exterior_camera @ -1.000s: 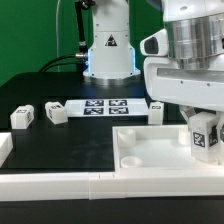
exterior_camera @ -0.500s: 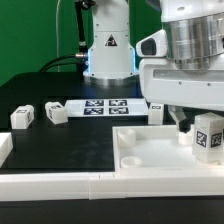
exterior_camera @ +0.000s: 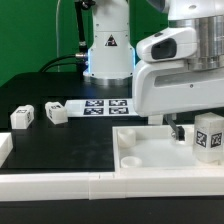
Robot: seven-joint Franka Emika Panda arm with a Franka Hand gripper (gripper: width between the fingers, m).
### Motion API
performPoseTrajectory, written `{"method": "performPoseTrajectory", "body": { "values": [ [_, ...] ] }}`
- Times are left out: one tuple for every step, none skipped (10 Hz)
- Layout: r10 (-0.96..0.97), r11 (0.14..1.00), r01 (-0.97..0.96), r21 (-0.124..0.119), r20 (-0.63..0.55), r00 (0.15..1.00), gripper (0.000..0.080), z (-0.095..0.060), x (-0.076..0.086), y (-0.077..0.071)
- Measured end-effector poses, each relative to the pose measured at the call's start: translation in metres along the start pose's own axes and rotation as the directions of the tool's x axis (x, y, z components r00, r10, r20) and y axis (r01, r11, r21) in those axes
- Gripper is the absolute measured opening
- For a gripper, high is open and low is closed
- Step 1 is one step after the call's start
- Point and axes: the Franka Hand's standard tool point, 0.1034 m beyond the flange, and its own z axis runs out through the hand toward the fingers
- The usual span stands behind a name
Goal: Assemble one leg
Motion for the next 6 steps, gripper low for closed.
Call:
{"method": "performPoseTrajectory", "body": {
  "values": [
    [-0.108,0.994,0.108,-0.007,0.001,0.994,0.0648,0.0005,-0.0004,0.002],
    [-0.186,0.982,0.186,-0.007,0.002,0.982,0.0648,0.0005,-0.0004,0.0031],
    [-0.184,0.983,0.184,-0.007,0.002,0.983,0.0648,0.0005,-0.0004,0.0029],
    [-0.183,0.983,0.183,-0.007,0.002,0.983,0.0551,0.0005,-0.0004,0.003],
    [-0.183,0.983,0.183,-0.007,0.002,0.983,0.0417,0.0006,-0.0005,0.003],
    [-0.164,0.987,0.164,-0.005,0.002,0.987,0.0289,0.0006,-0.0006,0.0026]
  ]
}}
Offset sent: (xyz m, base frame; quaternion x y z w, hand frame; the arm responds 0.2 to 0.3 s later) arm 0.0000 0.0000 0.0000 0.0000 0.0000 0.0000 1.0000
